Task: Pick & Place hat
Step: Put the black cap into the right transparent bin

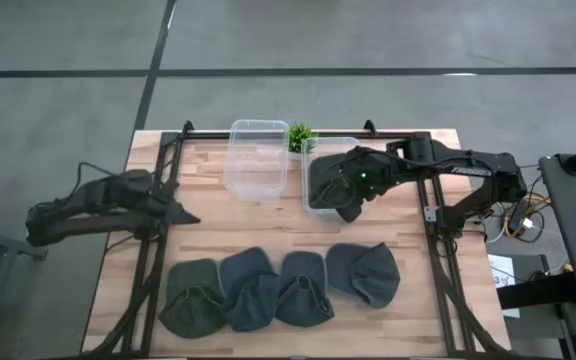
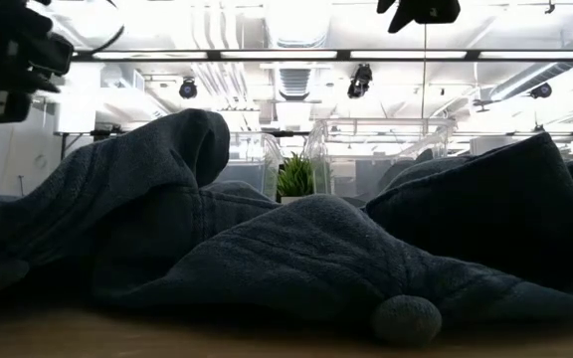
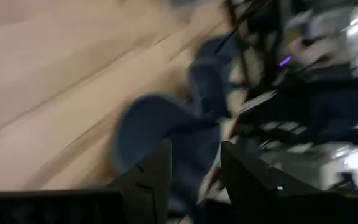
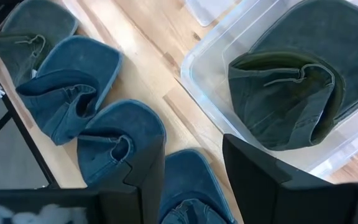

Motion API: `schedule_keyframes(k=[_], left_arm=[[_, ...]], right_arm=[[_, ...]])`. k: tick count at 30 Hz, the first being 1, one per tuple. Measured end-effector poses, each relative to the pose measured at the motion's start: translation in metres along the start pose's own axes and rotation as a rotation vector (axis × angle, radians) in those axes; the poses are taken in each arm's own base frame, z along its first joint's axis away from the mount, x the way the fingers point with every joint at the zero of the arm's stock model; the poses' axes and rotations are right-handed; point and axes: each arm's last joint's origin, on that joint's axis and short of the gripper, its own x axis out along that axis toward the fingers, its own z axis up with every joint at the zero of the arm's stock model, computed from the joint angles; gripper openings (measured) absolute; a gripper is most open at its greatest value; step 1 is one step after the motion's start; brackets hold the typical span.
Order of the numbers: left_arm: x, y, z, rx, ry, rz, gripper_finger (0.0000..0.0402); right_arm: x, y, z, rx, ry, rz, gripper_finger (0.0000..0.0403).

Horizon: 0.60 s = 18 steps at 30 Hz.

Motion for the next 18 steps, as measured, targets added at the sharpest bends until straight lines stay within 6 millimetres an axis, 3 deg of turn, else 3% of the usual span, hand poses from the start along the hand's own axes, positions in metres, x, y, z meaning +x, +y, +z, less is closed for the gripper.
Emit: schedule_keyframes(k=[4,12,18], left_arm=[[0.004,-0.005,0.003,0.068,0.132,0.121,0.0131],[0.036,-0.003,0.011,0.247,0.389,0.263,0.0131],[0.054,0.011,0.008,0.241,0.643,0.356,0.0131]], right_arm=[[0.001,0.0,0.0,-0.002,0.001,-0.001,0.0152],[0.001,0.004,-0.001,-0.01,-0.006,0.016,0.0141],[0.001,0.007,-0.003,-0.019,-0.004,0.021,0.0137]])
